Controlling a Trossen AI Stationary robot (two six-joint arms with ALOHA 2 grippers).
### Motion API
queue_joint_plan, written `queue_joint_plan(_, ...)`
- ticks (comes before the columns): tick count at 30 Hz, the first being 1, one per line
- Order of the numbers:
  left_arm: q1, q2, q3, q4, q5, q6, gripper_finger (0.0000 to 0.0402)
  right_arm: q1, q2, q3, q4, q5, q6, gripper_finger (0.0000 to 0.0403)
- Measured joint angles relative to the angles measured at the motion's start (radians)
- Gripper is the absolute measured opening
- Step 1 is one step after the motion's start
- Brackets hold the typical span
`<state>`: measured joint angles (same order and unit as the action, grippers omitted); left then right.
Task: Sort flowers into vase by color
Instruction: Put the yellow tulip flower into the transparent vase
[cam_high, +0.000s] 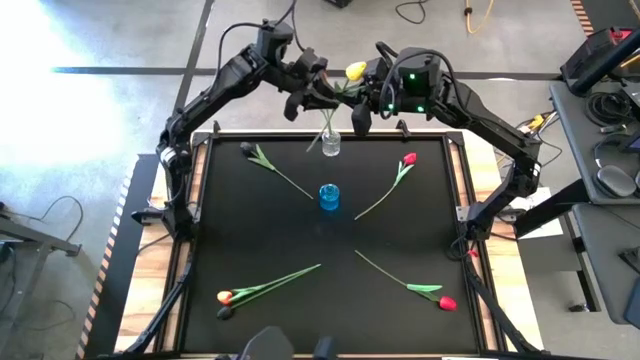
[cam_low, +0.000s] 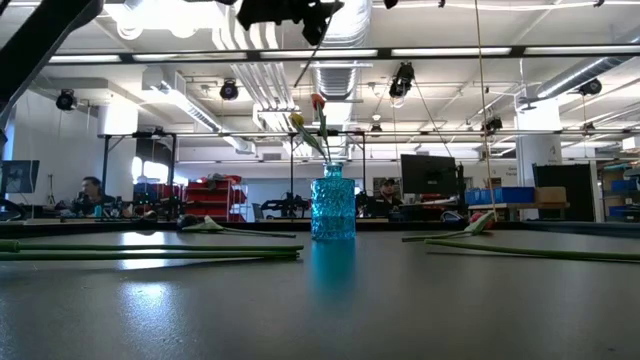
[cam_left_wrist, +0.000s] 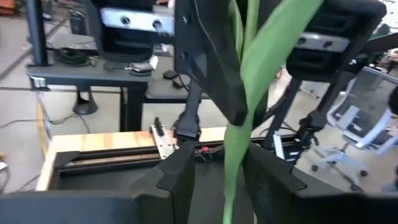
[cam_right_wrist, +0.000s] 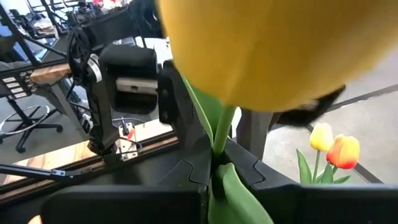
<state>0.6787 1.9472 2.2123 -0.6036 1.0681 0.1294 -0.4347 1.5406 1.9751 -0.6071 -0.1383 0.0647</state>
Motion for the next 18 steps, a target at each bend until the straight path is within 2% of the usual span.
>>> queue_joint_plan(15,-0.006,-0.001,-0.021,-0.001,0.042,-0.012,0.0069,0.000,-0.001,0.000,0.014,0.000,-0.014,0.0013)
queue_joint_plan(18,-0.008,-0.001,-0.021,-0.005,0.042,-0.012,0.0050,0.000,-0.001,0.000,0.013,0.000,-0.015,0.0013)
